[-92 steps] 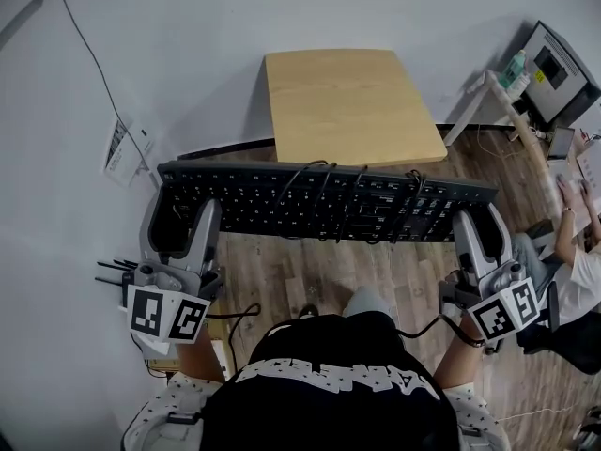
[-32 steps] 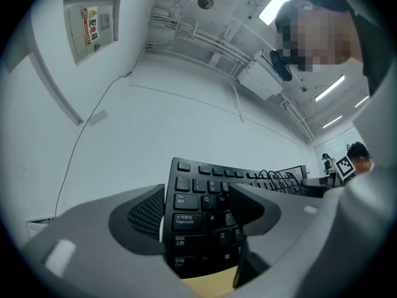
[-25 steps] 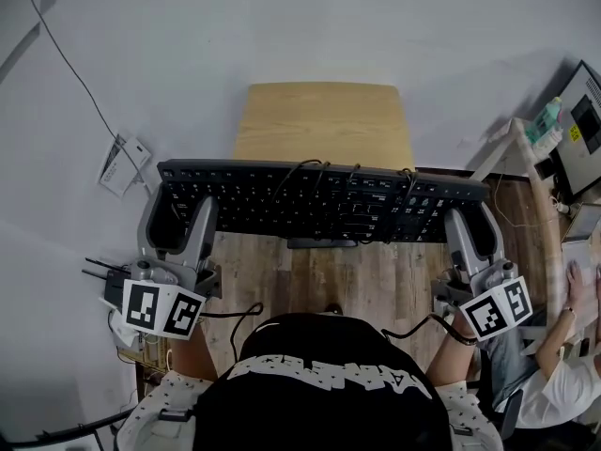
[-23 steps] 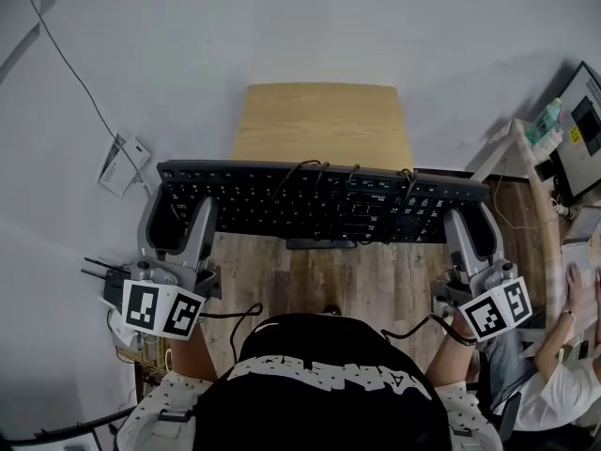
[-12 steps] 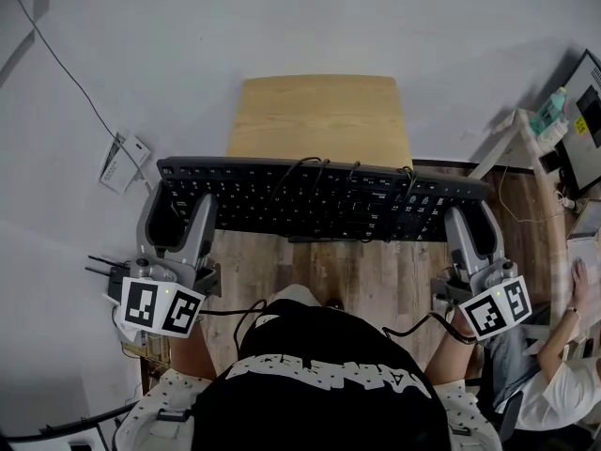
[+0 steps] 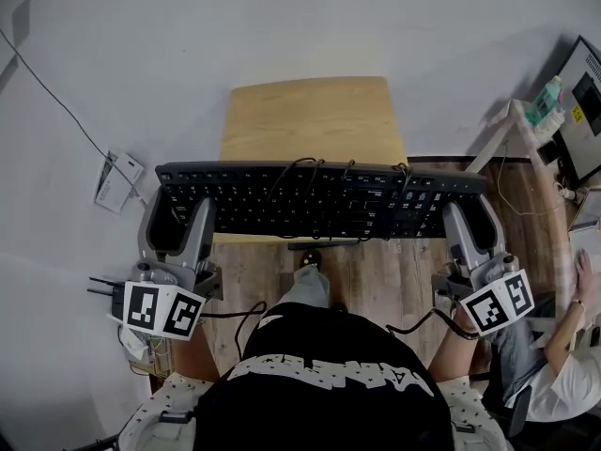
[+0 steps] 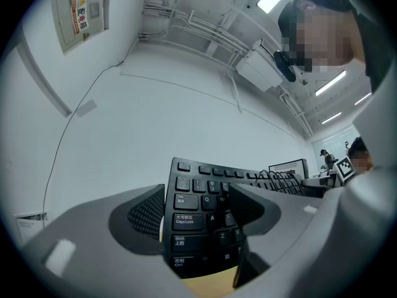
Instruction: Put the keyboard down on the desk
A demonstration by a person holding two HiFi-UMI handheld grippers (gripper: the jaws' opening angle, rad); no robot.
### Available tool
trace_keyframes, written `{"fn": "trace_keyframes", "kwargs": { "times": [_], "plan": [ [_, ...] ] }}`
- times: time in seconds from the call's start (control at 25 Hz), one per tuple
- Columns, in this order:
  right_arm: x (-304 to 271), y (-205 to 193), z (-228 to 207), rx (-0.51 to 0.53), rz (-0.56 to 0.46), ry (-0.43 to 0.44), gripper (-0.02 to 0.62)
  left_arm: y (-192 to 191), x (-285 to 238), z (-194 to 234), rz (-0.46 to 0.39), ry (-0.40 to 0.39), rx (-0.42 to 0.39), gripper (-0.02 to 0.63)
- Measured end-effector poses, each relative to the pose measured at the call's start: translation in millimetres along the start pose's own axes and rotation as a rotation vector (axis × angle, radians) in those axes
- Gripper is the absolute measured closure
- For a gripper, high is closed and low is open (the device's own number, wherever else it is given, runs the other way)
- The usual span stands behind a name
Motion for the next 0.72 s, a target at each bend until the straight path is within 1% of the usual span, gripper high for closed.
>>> {"fn": "trace_keyframes", "kwargs": {
  "times": [0.2, 0.44, 0.72],
  "plan": [
    [-5.2, 3.9, 0.0, 0.006, -0.021, 0.037, 0.360, 4.9, 3.7, -1.2, -0.033, 0.014, -0.008, 0.304],
    [-6.9, 5.8, -0.3, 0.015, -0.035, 0.048, 0.360, 5.6, 3.9, -1.8, -0.048, 0.010, -0.006, 0.304],
    [-6.1, 6.9, 0.7, 0.014, -0.023, 0.037, 0.359, 4.7, 3.1, -1.5, -0.034, 0.011, 0.003, 0.304]
  ]
}}
Point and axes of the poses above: the fingertips, and each gripper's own axes: x backward along the fingers, z to its left, y out of its top, the point moved 3 cm from there along x, backward along the fingers, and after that the axes turned 15 degrees about -z, right-handed, at the moved point
